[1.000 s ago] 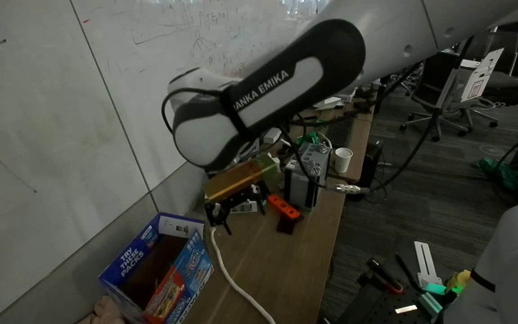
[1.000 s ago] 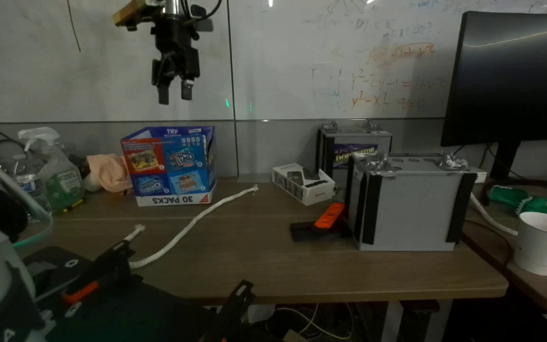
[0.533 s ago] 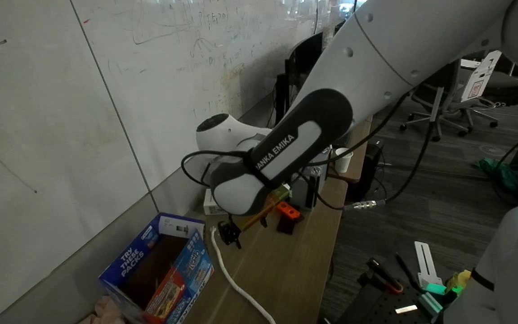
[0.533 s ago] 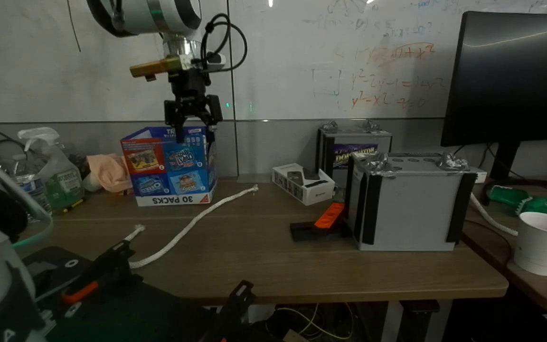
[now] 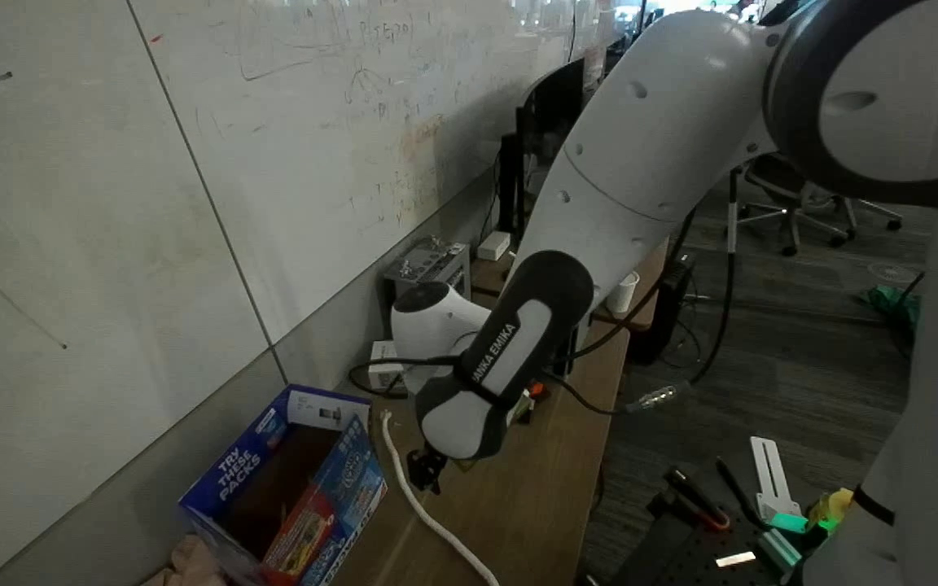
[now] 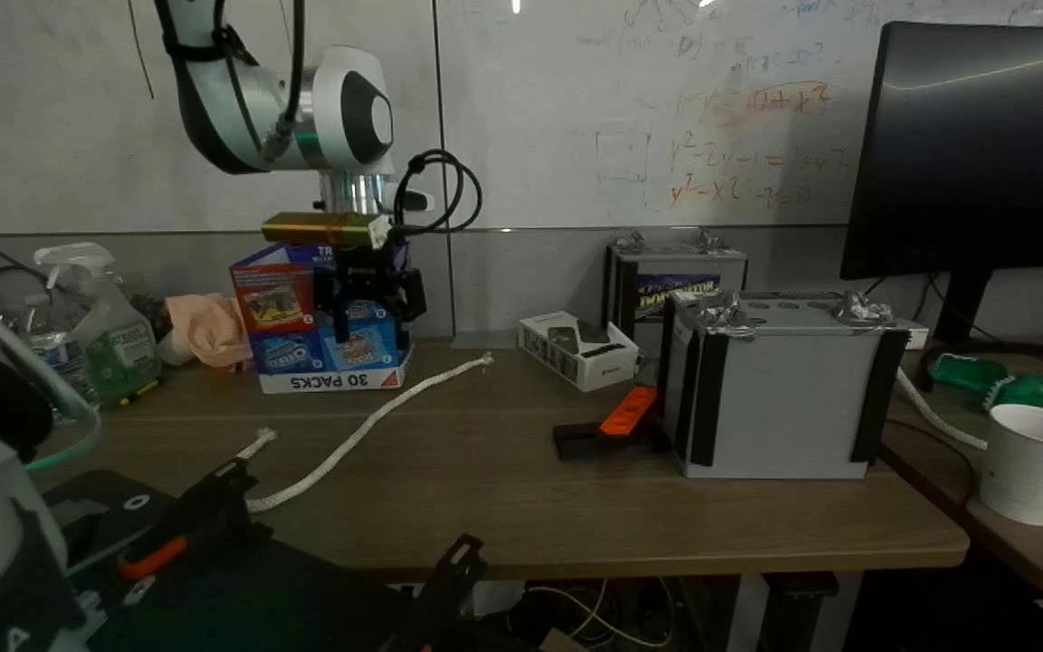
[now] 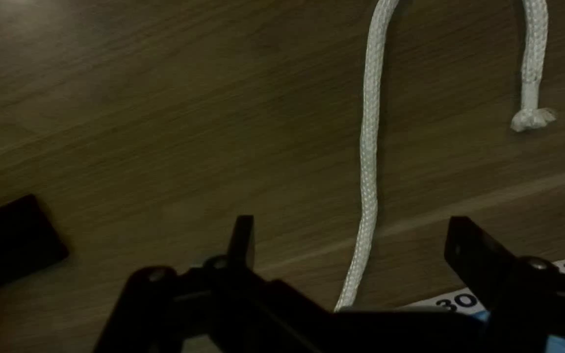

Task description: Pick up the two white ropes and put them in the box

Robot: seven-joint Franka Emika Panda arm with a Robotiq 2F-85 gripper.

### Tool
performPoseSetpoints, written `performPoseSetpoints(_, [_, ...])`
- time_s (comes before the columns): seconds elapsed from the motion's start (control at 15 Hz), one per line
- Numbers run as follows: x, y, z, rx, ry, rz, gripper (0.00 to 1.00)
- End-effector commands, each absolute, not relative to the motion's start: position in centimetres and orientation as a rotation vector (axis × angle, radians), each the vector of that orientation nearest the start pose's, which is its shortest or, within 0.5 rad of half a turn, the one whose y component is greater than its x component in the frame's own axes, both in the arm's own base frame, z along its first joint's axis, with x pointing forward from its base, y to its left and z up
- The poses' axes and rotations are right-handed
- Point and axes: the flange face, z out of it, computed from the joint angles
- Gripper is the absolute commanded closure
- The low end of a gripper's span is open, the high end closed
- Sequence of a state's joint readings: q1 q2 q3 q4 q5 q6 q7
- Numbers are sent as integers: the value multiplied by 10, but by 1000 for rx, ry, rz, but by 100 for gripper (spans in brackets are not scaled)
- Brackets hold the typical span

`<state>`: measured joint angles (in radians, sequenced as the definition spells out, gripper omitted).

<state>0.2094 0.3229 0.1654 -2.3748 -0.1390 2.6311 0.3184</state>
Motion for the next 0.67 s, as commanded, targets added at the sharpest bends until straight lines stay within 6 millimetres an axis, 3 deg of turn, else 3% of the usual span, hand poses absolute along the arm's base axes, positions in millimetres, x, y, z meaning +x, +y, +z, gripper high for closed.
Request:
performPoseSetpoints(0.0, [462,187,154,-3122,-334,79,0])
performPoseSetpoints(0.33, [467,185,123,-3092,-317,92,0])
performPoseSetpoints(0.6, [471,192,109,-3074,-151,55,0])
